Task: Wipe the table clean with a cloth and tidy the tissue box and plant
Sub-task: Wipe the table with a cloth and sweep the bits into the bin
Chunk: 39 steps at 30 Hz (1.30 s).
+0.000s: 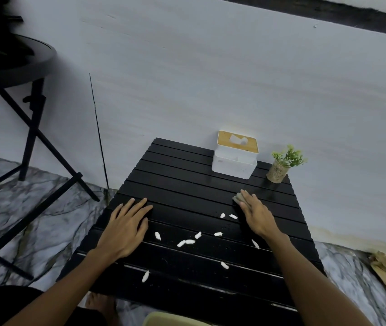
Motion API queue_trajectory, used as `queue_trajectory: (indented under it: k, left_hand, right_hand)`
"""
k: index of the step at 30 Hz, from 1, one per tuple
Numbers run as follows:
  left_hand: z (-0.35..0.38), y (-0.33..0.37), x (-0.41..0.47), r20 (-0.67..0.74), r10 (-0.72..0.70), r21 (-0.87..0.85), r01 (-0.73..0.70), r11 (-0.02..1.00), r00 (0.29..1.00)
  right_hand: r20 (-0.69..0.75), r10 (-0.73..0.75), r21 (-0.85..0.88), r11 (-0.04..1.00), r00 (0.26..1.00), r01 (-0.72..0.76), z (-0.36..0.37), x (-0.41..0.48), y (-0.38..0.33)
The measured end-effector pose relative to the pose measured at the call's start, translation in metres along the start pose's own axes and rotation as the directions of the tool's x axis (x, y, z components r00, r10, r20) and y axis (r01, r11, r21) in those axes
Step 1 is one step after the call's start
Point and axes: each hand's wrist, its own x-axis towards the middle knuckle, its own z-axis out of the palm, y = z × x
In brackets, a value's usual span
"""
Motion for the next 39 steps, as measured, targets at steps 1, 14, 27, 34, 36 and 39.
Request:
queue_trajectory:
  k: [1, 14, 27, 34, 36, 39]
  left_hand:
    - [0.000, 0.001, 0.000, -0.001, -0.001, -0.003, 0.001, 1.000, 1.000]
    - [-0.001, 0.002, 0.000, 0.001, -0.003, 0.002, 0.003, 1.000, 1.000]
    - [-0.001, 0.002, -0.001, 0.005, -0.002, -0.013, 0.002, 1.000, 1.000]
    - [0.000, 0.001, -0.002, 0.002, 0.001, -0.012, -0.001, 1.000, 1.000]
    - [0.000, 0.001, -0.001, 0.003, 0.002, -0.012, -0.002, 1.000, 1.000]
    - [0.000, 0.001, -0.001, 0.007, 0.000, -0.010, 0.000, 1.000, 1.000]
  right_hand:
    - [0.000, -0.016, 0.022, 1.000, 1.000, 0.016, 0.003, -0.001, -0.006]
    - [0.200, -0.365, 0.285, 0.909, 0.909, 0.303, 0.024, -0.055, -0.069]
    - [-0.174, 0.049, 0.136, 0.990, 0.984, -0.025, -0.030, -0.071, 0.032]
    - [-0.170, 0.005, -0.007, 1.000, 0.985, -0.006, 0.009, -0.092, 0.020]
    - [-0.152, -0.028, 0.059, 0.998, 0.988, 0.037, 0.019, -0.101, -0.005]
    - [-0.113, -0.154, 0.138, 0.976, 0.981, 0.169, 0.032, -0.116, -0.042]
